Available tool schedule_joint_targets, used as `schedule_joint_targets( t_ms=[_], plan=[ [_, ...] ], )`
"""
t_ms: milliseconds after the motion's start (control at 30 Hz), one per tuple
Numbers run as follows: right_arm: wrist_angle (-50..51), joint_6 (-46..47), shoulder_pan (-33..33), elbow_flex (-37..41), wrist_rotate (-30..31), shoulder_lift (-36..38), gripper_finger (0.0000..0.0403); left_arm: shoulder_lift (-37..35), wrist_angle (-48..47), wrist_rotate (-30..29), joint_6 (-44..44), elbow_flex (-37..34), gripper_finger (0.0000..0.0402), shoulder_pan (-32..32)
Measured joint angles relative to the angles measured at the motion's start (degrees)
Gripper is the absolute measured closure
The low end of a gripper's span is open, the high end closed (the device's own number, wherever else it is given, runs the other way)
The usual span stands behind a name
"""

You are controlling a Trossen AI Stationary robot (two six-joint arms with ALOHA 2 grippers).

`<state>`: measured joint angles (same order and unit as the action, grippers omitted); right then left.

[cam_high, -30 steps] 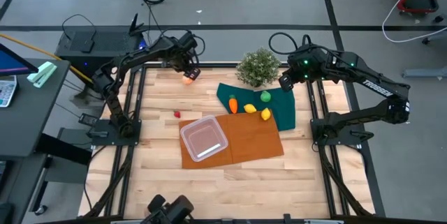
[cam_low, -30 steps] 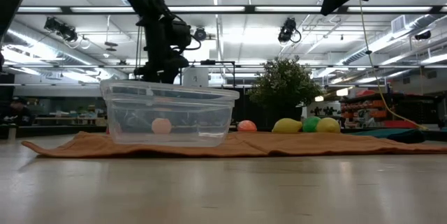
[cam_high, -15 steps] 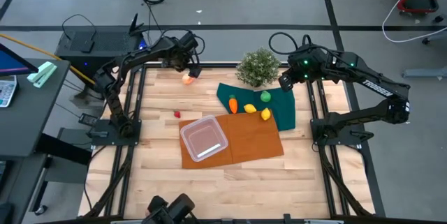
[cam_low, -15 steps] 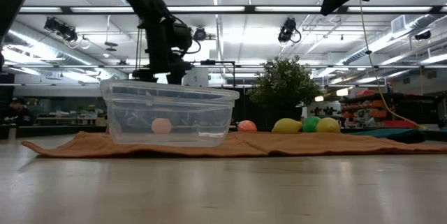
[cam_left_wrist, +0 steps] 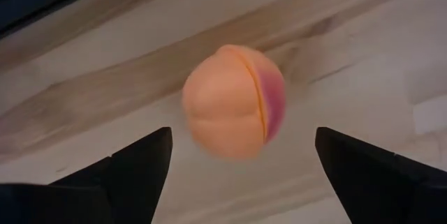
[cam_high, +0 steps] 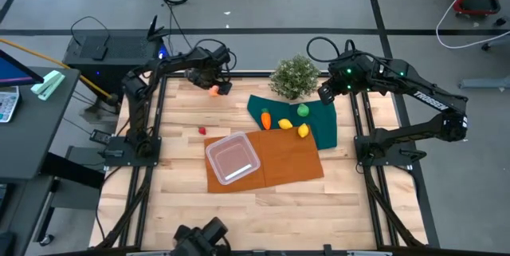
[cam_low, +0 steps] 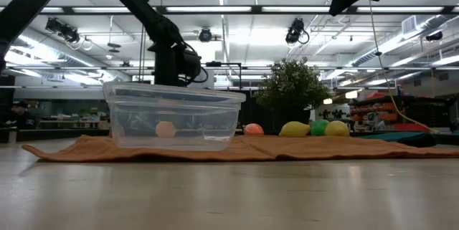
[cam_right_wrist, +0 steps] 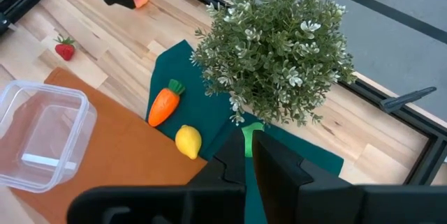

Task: Pick and placing Produce into tupperware
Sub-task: Put the pink peach into the transparent bin

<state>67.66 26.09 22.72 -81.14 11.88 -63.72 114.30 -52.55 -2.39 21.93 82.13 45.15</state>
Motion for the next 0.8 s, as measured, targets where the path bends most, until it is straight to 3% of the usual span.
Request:
schedule_joint_targets(
  t_ms=[800],
  plan=[
    [-0.1,1.4,0.0,0.0,0.0,0.0,0.0402,3.1,2.8,-1.5,0.0,0.0,0.0054,-0.4]
  ],
)
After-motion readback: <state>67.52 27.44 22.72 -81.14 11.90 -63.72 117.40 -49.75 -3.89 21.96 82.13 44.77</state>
